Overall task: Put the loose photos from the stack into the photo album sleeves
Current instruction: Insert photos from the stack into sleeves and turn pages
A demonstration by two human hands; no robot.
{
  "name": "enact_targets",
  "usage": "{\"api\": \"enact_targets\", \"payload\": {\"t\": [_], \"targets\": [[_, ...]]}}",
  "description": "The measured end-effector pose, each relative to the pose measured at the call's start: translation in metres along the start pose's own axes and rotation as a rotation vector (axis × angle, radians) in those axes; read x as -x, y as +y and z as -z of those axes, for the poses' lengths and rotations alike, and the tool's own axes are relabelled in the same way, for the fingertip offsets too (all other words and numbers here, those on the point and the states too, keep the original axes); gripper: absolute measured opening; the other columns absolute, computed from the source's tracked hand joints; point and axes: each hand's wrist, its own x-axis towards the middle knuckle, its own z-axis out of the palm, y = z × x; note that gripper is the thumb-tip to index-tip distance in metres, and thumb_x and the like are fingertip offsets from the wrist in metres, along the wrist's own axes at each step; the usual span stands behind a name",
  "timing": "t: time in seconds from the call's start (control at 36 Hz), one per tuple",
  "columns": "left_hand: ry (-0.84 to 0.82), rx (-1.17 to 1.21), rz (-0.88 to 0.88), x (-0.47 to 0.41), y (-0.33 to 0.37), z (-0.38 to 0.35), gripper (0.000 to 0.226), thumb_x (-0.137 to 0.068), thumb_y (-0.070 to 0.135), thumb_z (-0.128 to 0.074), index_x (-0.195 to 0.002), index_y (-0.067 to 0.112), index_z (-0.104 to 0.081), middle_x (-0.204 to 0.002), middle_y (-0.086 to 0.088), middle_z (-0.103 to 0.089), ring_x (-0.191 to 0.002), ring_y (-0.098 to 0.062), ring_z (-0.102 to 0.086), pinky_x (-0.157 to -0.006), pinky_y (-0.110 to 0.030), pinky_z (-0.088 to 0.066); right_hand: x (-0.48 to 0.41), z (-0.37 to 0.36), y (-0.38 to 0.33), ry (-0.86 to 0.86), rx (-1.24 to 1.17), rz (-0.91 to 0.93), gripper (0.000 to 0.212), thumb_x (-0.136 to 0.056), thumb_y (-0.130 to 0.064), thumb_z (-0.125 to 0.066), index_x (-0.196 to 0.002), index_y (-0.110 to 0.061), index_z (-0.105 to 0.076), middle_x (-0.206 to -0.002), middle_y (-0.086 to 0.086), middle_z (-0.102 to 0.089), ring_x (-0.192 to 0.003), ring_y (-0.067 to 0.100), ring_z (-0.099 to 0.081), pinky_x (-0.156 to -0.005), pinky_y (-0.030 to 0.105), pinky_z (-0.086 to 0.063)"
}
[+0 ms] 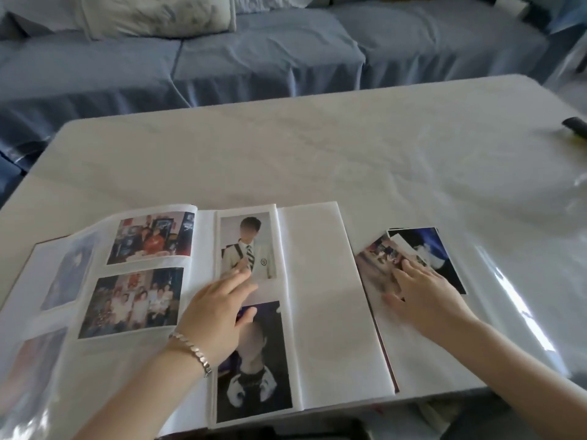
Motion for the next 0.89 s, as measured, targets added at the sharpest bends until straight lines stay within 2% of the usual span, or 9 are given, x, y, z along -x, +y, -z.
{"api": "enact_targets", "payload": {"t": [0.11, 0.25, 0.36, 0.42, 0.5, 0.58, 0.67, 0.75, 0.89], "targets": [[-0.020, 0.041, 0.034, 0.000, -0.002, 0.001, 0.045, -0.095, 0.038, -0.045, -0.140, 0.034, -0.037, -0.152, 0.018, -0.020, -0.141, -0.002, -0.015, -0.109, -0.017, -0.009, 0.006, 0.007, 0.000, 0.021, 0.002, 0.010, 0.026, -0.099, -0.025, -0.029, -0.111, -0.024, -0.052, -0.117, -0.004, -0.060, -0.104, 0.017, -0.057, -0.086, 0.026, -0.044], [0.036, 0.116, 0.042, -0.003, 0.004, 0.006, 0.032, -0.092, 0.029, -0.054, -0.124, 0.025, -0.058, -0.141, 0.012, -0.043, -0.133, -0.005, -0.034, -0.109, -0.017, -0.020, 0.011, 0.012, 0.010, 0.143, -0.269, -0.103, 0.032, -0.096, -0.012, -0.041, -0.125, -0.017, -0.051, -0.088, 0.002, -0.061, -0.076, 0.026, -0.062, -0.063, 0.034, -0.048], [0.074, 0.554, 0.174, -0.005, 0.027, 0.021, 0.009, -0.087, 0.033, -0.059, -0.096, 0.034, -0.062, -0.097, 0.033, -0.056, -0.089, 0.025, -0.048, -0.077, 0.007, -0.034, 0.023, 0.028, -0.008, 0.484, -0.506, 0.011, 0.039, -0.078, 0.012, -0.063, -0.113, -0.004, -0.065, -0.077, 0.010, -0.069, -0.059, 0.030, -0.061, -0.048, 0.034, -0.047], [0.001, 0.905, 0.271, -0.009, 0.042, 0.033, 0.013, -0.079, 0.041, -0.061, -0.088, 0.032, -0.062, -0.078, 0.024, -0.068, -0.078, 0.016, -0.060, -0.069, -0.004, -0.048, 0.029, 0.036, -0.030, 0.613, -0.517, 0.184, 0.042, -0.069, 0.018, -0.067, -0.106, 0.000, -0.068, -0.089, 0.012, -0.072, -0.072, 0.029, -0.067, -0.051, 0.036, -0.054], [-0.145, 1.329, 0.372, -0.014, 0.055, 0.043, 0.045, -0.062, 0.045, -0.062, -0.094, 0.014, -0.064, -0.086, 0.001, -0.074, -0.081, -0.012, -0.071, -0.063, -0.023, -0.058, 0.033, 0.044, -0.061, 0.545, -0.558, 0.392, 0.051, -0.069, 0.020, -0.068, -0.115, -0.002, -0.064, -0.115, 0.012, -0.066, -0.102, 0.024, -0.065, -0.080, 0.042, -0.055], [-0.025, 1.268, 0.423, -0.009, 0.055, 0.048, 0.018, -0.077, 0.028, -0.067, -0.088, 0.013, -0.066, -0.079, 0.000, -0.074, -0.072, -0.016, -0.071, -0.055, -0.024, -0.056, 0.033, 0.049, -0.083, 0.376, -0.464, 0.583, 0.045, -0.082, -0.001, -0.067, -0.126, -0.010, -0.058, -0.129, 0.005, -0.057, -0.119, 0.017, -0.055, -0.100, 0.034, -0.044], [0.105, 1.098, 0.467, -0.004, 0.040, 0.046, 0.008, -0.087, 0.015, -0.062, -0.081, 0.011, -0.066, -0.073, -0.004, -0.073, -0.068, -0.018, -0.071, -0.058, -0.031, -0.059, 0.028, 0.056, -0.098, 0.190, -0.490, 0.617, 0.047, -0.096, -0.039, -0.046, -0.141, -0.026, -0.040, -0.148, -0.012, -0.034, -0.134, 0.004, -0.033, -0.109, 0.015, -0.014], [0.154, 1.031, 0.464, 0.003, 0.021, 0.049, 0.012, -0.091, 0.011, -0.055, -0.083, 0.014, -0.063, -0.079, -0.003, -0.069, -0.073, -0.018, -0.069, -0.058, -0.026, -0.057, 0.020, 0.063, -0.109, 0.128, -0.625, 0.563, 0.049, -0.094, -0.048, -0.041, -0.140, -0.035, -0.037, -0.148, -0.022, -0.027, -0.130, -0.002, -0.034, -0.098, 0.008, -0.023], [0.050, 0.868, 0.375, 0.020, -0.005, 0.061, 0.020, -0.098, 0.022, -0.041, -0.100, 0.013, -0.058, -0.098, -0.009, -0.067, -0.091, -0.022, -0.064, -0.085, -0.039, -0.053, -0.001, 0.080, -0.128, 0.181, -0.778, 0.489, 0.052, -0.091, -0.037, -0.054, -0.140, -0.033, -0.034, -0.133, -0.022, -0.037, -0.106, -0.008, -0.045, -0.081, -0.001, -0.031]]}}
